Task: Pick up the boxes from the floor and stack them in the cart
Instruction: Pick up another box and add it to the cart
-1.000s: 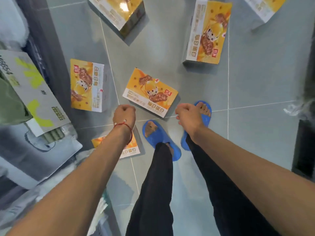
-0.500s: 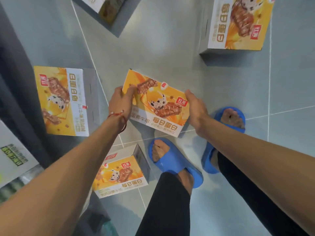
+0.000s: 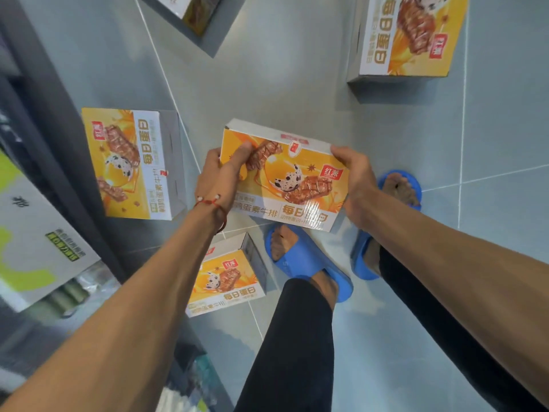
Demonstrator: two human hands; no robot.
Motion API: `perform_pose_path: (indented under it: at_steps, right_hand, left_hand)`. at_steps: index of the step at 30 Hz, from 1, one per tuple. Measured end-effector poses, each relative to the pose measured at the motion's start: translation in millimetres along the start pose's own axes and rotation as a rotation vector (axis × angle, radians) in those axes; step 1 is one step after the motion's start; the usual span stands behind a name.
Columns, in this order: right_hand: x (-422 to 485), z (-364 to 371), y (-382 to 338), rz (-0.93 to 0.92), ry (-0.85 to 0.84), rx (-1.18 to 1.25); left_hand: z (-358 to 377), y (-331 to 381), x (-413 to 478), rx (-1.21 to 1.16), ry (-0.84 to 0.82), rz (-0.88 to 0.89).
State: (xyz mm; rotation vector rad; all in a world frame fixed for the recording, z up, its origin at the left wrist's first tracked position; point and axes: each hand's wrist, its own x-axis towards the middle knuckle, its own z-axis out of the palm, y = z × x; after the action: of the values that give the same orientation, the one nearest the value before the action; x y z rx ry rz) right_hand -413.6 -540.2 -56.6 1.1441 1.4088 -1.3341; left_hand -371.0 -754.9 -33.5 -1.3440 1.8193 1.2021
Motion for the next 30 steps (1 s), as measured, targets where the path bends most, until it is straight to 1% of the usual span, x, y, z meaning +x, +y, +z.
perform_pose_path:
  at_steps: [3,8,10,15,18,24,27,30]
  right_hand:
    - [-42.7,-8.7,-6.2,-0.009,0.011,0.059]
    - [-131.5,-29.1,-23.1,-0.026,0.044,0.156]
    - [-169.2,-35.8,-32.9,-0.044,0.015,0.161]
    - [-264.8,-56.2,-73.8,-0.151,-0.026,0.081]
    - [-319.4,-71.4,-98.7,-0.23,-0.034,-0.021]
    - [-421.2,-101.1,-134.5,-0.369,-0.002,-0.094]
    - [-463.6,-118.2,-145.6,-0.461,-0.038,-0.111]
    - [-502.1,-136.6,-152.6,-0.528,-0.079,-0.086]
  left_hand:
    - [-15.0,12.6,-43.2,-0.065,-0.013,0.013]
    - [-41.3,42.8,-120.3,-0.088,-0.036,0.044]
    - [-51.3,55.7,-151.0,-0.122,-0.027,0.046]
    - [-75.3,92.2,-233.6,-0.201,-0.024,0.018]
    - [-87.6,110.9,-283.2,-0.284,-0.021,0.019]
    - [-109.9,155.1,-381.9,-0.407,-0.008,0.08]
    - [-119.9,173.2,-425.2,-0.483,-0.011,0.12]
    - [-126.6,189.0,-468.6,-0.49,-0.018,0.174]
